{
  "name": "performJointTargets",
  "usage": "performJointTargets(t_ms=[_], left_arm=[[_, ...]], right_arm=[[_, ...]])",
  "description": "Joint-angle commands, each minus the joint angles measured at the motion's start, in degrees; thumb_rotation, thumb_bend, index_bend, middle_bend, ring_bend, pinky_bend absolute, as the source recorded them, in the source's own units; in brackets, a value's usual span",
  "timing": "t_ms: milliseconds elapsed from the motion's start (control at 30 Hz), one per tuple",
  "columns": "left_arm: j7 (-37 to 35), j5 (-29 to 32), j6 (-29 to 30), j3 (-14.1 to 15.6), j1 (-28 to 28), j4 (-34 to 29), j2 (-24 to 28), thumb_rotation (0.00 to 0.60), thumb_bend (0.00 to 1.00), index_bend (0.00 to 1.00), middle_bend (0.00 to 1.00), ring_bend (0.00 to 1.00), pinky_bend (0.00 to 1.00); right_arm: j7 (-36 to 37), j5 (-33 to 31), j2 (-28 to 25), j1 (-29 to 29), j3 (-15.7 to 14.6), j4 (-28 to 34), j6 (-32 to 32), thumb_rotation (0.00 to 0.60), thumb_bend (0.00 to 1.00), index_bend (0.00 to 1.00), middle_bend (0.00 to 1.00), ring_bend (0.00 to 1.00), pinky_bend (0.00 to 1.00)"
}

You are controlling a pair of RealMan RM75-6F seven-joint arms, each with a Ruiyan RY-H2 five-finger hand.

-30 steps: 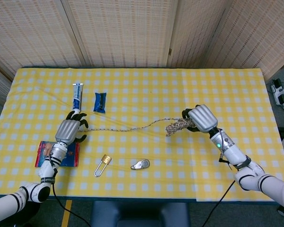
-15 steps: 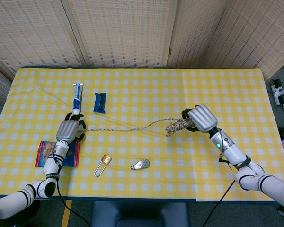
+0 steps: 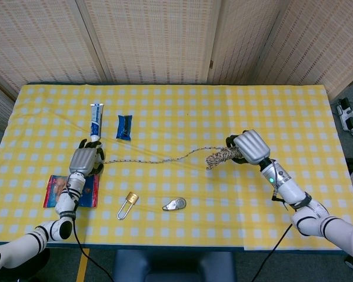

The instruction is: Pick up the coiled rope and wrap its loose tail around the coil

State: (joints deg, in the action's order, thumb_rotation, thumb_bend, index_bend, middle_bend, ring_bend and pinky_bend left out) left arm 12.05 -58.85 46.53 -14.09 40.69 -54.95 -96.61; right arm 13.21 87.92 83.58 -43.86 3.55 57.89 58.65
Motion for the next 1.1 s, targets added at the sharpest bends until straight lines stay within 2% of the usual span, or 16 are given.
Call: performJointTargets(t_ms=[33, 767, 933, 1100], left_arm=[[0.06, 0.54, -0.51, 0.06, 0.13, 0.85, -0.47, 0.6, 0.42, 0.53, 0.21, 0.18, 0.06], [-1.52, 0.68, -0.53, 0.12, 0.14, 2.8, -1.74, 0.6, 0.48, 0.61, 0.21, 0.2, 0.06], [-3.8, -2.04, 2.87, -0.17, -0.79, -1.45, 0.91, 0.6, 0.48, 0.63, 0.21, 0.21, 0.06], [-6.11, -5.69, 7.49, -1.19, -1.85, -10.65, 6.76, 0.6, 0.49, 0.63, 0.21, 0.21, 0.06]], right_arm=[[0.06, 0.02, 0.07, -0.01, 0.04, -0.1, -0.08, 0.6, 0.61, 0.83, 0.67, 0.74, 0.59], [0.52, 0.05, 0.13, 0.4, 0.33, -0.04, -0.04, 0.6, 0.62, 0.83, 0.67, 0.74, 0.59], [2.44, 0.91, -0.2, 1.14, 0.46, 0.99, 2.53, 0.6, 0.63, 0.84, 0.68, 0.74, 0.59], [7.14, 3.02, -1.06, 2.08, 0.35, 4.7, 6.77, 0.6, 0.64, 0.86, 0.7, 0.75, 0.59]])
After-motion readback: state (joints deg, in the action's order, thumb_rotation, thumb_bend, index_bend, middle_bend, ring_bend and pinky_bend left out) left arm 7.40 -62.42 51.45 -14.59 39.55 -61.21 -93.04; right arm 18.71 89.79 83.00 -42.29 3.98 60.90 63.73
